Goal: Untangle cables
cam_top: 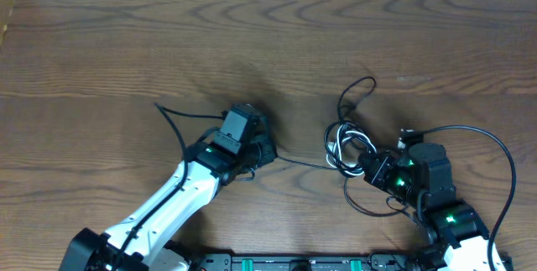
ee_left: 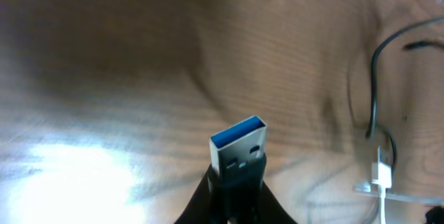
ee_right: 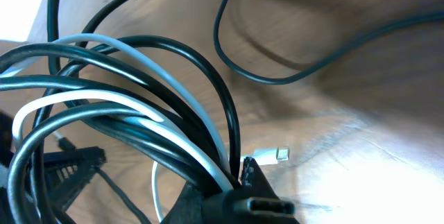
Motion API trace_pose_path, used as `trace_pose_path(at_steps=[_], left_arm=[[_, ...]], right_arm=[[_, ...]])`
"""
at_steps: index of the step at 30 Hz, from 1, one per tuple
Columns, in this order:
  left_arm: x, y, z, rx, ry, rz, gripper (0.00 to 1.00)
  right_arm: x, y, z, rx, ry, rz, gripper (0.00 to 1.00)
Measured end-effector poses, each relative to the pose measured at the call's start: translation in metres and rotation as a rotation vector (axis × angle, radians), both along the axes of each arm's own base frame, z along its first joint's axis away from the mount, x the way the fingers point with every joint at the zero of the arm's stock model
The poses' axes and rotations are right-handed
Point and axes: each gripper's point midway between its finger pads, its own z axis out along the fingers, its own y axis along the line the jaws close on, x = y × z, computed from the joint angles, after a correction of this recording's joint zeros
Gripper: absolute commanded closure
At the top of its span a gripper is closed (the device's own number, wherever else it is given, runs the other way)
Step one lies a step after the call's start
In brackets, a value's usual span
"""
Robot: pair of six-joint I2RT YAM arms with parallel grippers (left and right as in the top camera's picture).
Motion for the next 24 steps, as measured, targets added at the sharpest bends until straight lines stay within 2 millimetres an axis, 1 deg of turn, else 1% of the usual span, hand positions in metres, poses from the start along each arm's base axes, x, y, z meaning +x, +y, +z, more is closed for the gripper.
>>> trace_pose_path(at_steps=[7,11,13,16,20,22,24], left_arm=[[0.013,-0.019,-0.005,0.010,-0.080,-0.016,0.91],[0.020,-0.030,-0.008,-0.003,-0.107,-0.030,0.91],[0.025,-0.036,-0.003,-0.030,-0.134,-0.036,0.91],[0.033,-0.051,0.012,-0.108,-0.189,-0.062,0.91],[0.032,-0.066,0.025,-0.177,-0.228,-0.139,0.91],[0.027,-0.068,0.024,-0.169,-0.235,-0.189,0.91],[0.022,-0.066,0.019,-0.142,-0.234,-0.237,0.91]], right_arm=[[-0.020,-0.010,-0.021,-0.008,0.150,-0.074,0.97],[-0.030,-0.013,-0.029,-0.016,0.211,-0.090,0.96],[-0.035,-0.014,-0.032,-0.019,0.236,-0.094,0.93],[-0.041,-0.016,-0.037,-0.028,0.269,-0.098,0.91],[-0.047,-0.018,-0.041,-0.038,0.298,-0.102,0.89],[-0.047,-0.018,-0.041,-0.038,0.300,-0.106,0.86],[-0.047,-0.018,-0.041,-0.032,0.304,-0.115,0.81]])
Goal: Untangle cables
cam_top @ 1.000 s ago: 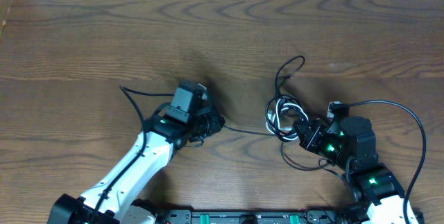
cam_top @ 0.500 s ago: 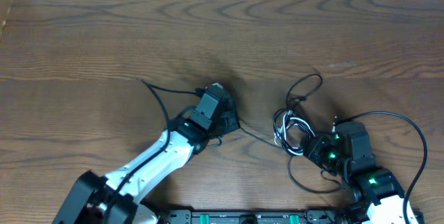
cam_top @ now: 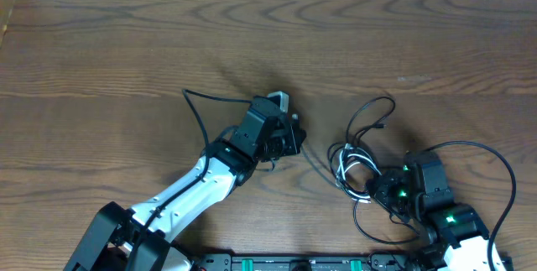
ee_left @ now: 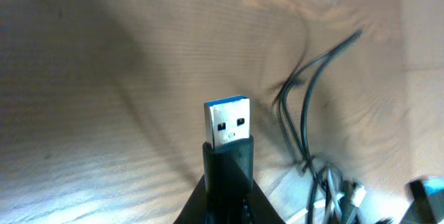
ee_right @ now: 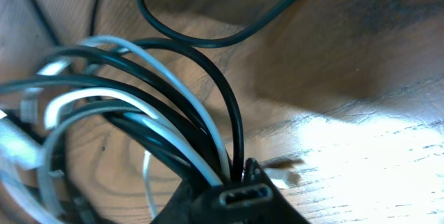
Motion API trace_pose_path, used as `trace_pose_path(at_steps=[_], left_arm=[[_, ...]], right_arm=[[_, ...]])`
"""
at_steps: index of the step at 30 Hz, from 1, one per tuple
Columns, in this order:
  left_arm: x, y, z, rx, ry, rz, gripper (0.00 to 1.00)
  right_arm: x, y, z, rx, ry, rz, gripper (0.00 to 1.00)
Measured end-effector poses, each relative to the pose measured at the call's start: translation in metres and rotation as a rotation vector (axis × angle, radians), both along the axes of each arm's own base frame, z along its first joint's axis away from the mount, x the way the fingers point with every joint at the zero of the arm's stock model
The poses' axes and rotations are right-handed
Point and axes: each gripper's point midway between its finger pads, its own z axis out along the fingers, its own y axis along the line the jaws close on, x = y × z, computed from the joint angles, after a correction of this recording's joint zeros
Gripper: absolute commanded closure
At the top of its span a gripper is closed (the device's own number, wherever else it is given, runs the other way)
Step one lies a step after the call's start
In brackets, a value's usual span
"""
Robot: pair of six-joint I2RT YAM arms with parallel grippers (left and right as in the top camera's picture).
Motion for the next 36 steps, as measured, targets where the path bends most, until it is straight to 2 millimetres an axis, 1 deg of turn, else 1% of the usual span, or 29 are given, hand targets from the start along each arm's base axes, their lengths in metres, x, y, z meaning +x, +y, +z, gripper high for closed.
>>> trace_pose_path(at_steps=[4,8,12,16,18,20,21,23,25,27,28,29,31,35,36], left_arm=[[-0.006,0.001,-0.004,0.030,-0.012,-0.059,0.91],[-0.001,-0.004,0.003,0.006,-0.052,-0.064,0.91],[0.005,-0.008,0.012,-0.054,-0.036,-0.010,0.91],[0.006,-0.009,0.013,-0.110,0.049,0.074,0.91],[0.006,-0.009,0.013,-0.135,0.091,0.112,0.91],[0.005,-0.010,0.014,-0.160,0.132,0.139,0.91],[0.004,-0.011,0.014,-0.175,0.155,0.153,0.91],[0.002,-0.013,0.015,-0.197,0.192,0.169,0.91],[-0.001,-0.015,0.015,-0.215,0.221,0.172,0.91],[-0.003,-0.016,0.016,-0.229,0.242,0.168,0.84],[-0.004,-0.017,0.016,-0.234,0.249,0.167,0.78],[-0.005,-0.018,0.017,-0.235,0.249,0.161,0.72],[-0.006,-0.019,0.017,-0.234,0.244,0.145,0.55],[-0.008,-0.019,0.017,-0.196,0.174,0.070,0.28],[-0.008,-0.018,0.016,-0.184,0.162,0.054,0.24]], right_arm=[[0.001,0.000,0.000,0.013,0.009,-0.027,0.73],[0.000,0.001,0.001,0.033,0.023,-0.055,0.63],[-0.002,0.006,0.002,0.069,0.041,-0.063,0.55],[-0.003,0.012,0.005,0.111,0.051,-0.058,0.36],[-0.002,0.016,0.007,0.134,0.049,-0.048,0.28],[-0.002,0.020,0.010,0.160,0.048,-0.040,0.12],[-0.002,0.022,0.011,0.169,0.049,-0.040,0.07],[-0.001,0.024,0.012,0.181,0.043,-0.029,0.01],[0.000,0.026,0.014,0.190,0.040,-0.027,0.01],[-0.001,0.026,0.014,0.196,0.042,-0.027,0.01],[-0.001,0.027,0.014,0.198,0.043,-0.027,0.01],[0.000,0.027,0.014,0.200,0.042,-0.028,0.01],[0.001,0.027,0.015,0.202,0.038,-0.027,0.01],[0.001,0.027,0.015,0.201,0.036,-0.028,0.01],[0.001,0.027,0.015,0.201,0.036,-0.028,0.01]])
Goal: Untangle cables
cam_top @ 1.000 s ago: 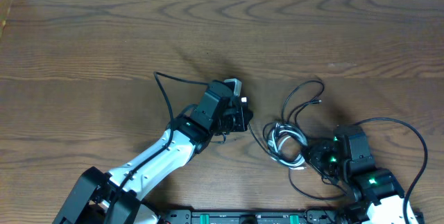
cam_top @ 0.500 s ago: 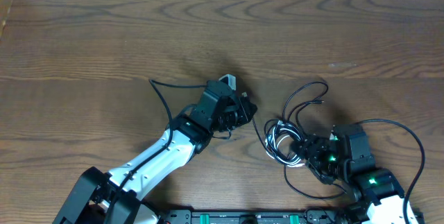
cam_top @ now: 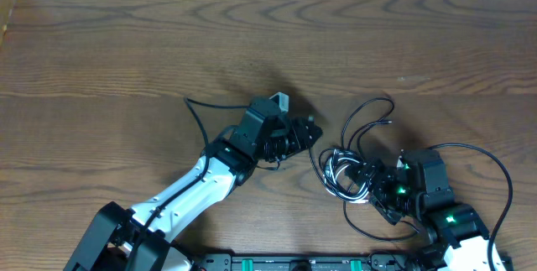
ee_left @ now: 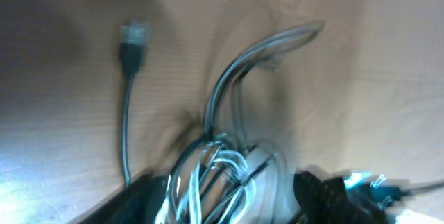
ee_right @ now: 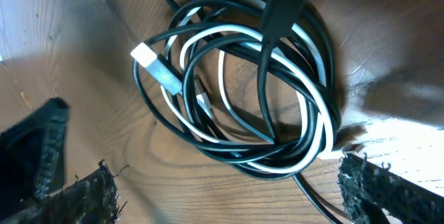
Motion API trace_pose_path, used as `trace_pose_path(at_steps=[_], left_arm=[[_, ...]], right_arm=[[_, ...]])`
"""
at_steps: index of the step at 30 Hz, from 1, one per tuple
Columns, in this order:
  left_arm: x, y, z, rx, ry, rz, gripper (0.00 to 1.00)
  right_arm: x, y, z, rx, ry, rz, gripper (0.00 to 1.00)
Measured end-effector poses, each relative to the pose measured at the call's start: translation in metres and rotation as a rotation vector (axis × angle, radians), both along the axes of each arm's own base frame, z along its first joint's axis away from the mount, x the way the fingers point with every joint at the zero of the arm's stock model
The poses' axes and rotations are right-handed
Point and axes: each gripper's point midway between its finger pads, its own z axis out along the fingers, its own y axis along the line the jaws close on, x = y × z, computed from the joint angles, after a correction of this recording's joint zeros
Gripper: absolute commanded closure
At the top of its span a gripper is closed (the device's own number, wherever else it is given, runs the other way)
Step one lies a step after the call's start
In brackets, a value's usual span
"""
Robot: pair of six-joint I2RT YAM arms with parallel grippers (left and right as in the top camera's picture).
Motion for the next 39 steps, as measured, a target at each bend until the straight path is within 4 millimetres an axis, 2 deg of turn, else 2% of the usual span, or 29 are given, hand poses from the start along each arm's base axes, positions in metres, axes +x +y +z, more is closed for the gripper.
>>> trace_pose_path(at_steps=[3,6,10,15,20,23,30,32,39], left_arm=[[-0.003,0.002,-0.004,0.034,-0.033,-0.041,0.14],[-0.005,0.007,-0.010,0.081,-0.066,-0.088,0.08],[-0.006,0.017,-0.014,0.115,-0.068,-0.100,0.07],[-0.015,0.028,-0.007,0.156,-0.088,-0.133,0.07],[-0.027,0.053,-0.005,0.300,-0.074,-0.143,0.07],[-0.026,0.067,0.003,0.385,-0.102,-0.132,0.07],[-0.013,0.087,0.033,0.465,-0.232,-0.062,0.07],[-0.012,0.090,0.039,0.471,-0.256,-0.047,0.00],[-0.011,0.094,0.059,0.460,-0.324,-0.023,0.02]], right_arm=[[0.000,0.000,0.000,0.000,0.000,0.000,0.01],[0.000,0.000,0.000,0.000,0.000,0.000,0.01],[0.000,0.000,0.000,0.000,-0.001,0.000,0.01],[0.001,-0.002,-0.001,-0.012,-0.004,-0.009,0.01],[0.002,-0.003,-0.001,-0.015,-0.005,-0.012,0.01],[0.002,-0.003,-0.001,-0.015,-0.004,-0.013,0.01],[0.002,-0.003,-0.001,-0.015,-0.004,-0.013,0.01],[0.002,-0.003,-0.001,-0.015,-0.004,-0.013,0.01],[0.002,-0.004,-0.002,-0.022,-0.005,-0.018,0.01]])
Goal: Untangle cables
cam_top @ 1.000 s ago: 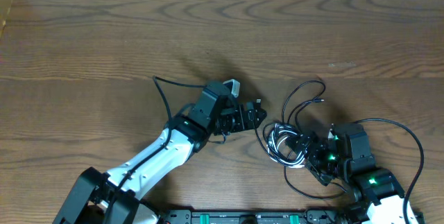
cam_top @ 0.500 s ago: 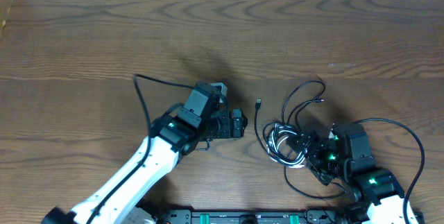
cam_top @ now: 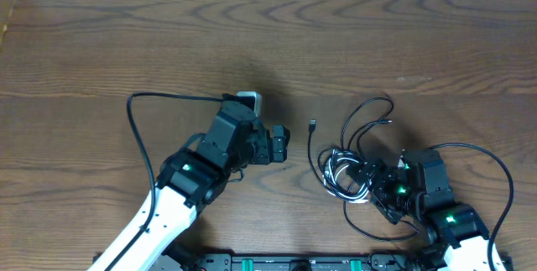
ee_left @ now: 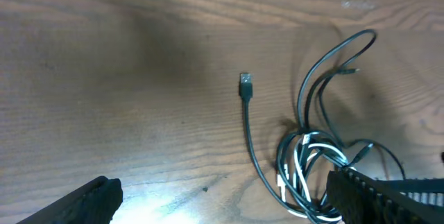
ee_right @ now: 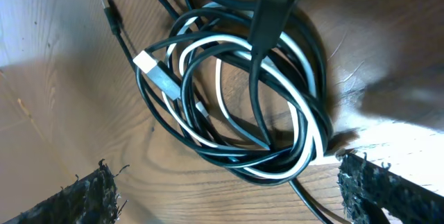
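Note:
A tangled bundle of black and white cables (cam_top: 348, 174) lies on the wooden table, right of centre. One thin black cable runs out of it to a small plug (cam_top: 312, 124), also seen in the left wrist view (ee_left: 245, 84). My left gripper (cam_top: 278, 145) is open and empty, left of that plug and well back from the bundle (ee_left: 309, 161). My right gripper (cam_top: 374, 194) is open at the bundle's right edge. In the right wrist view the bundle (ee_right: 236, 92) lies just ahead of the open right gripper (ee_right: 236, 200), its fingertips (ee_right: 90, 196) spread wide.
Thin black loops (cam_top: 369, 112) rise from the bundle towards the back. A black wire (cam_top: 138, 103) arcs behind my left arm, and another (cam_top: 503, 158) arcs round my right arm. The table's far edge is at the top.
My left gripper, still open, has drawn back to the left, away from the bundle. The thin black cable's plug lies free on the table. My right gripper and the bundle have not moved.
At first my left gripper was shut on a blue USB plug, left of the bundle, and my right was shut on the bundle's cables. Then the left held the plug nearer the bundle. Later both grippers were open at the bundle. Now the left stands back.

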Motion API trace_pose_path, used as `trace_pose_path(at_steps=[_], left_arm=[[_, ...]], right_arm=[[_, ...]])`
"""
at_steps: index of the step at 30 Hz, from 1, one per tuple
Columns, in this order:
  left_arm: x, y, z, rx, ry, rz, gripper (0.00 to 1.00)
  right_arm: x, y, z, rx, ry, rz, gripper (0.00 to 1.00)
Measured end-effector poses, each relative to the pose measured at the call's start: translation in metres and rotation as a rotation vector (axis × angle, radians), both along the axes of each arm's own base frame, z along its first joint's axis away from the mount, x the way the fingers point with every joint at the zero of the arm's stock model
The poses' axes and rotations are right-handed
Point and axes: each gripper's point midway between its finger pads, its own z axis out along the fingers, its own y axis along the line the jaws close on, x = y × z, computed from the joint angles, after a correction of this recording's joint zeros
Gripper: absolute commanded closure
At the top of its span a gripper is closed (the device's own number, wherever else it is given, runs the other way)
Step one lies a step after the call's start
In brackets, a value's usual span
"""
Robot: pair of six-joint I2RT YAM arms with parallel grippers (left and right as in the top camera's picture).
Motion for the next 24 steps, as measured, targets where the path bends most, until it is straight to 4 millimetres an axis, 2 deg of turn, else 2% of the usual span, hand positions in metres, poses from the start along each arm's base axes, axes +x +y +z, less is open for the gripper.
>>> trace_pose_path(at_steps=[4,7,14,19,24], left_arm=[[-0.001,0.001,0.009,-0.019,-0.024,0.011,0.02],[-0.002,0.003,0.008,-0.042,0.009,0.057,0.02],[-0.016,0.010,-0.030,-0.057,0.254,0.236,0.02],[-0.019,-0.009,-0.056,-0.117,0.409,0.265,0.02],[-0.025,-0.047,-0.077,-0.184,0.527,0.178,0.02]], right_arm=[[-0.001,-0.005,-0.003,-0.026,0.008,-0.011,0.01],[-0.001,-0.007,-0.005,-0.042,0.011,-0.019,0.01],[-0.001,-0.013,-0.008,-0.071,0.010,-0.033,0.02],[-0.005,-0.015,-0.011,-0.090,0.027,-0.026,0.01],[-0.011,-0.025,-0.018,-0.170,0.026,0.012,0.01]])
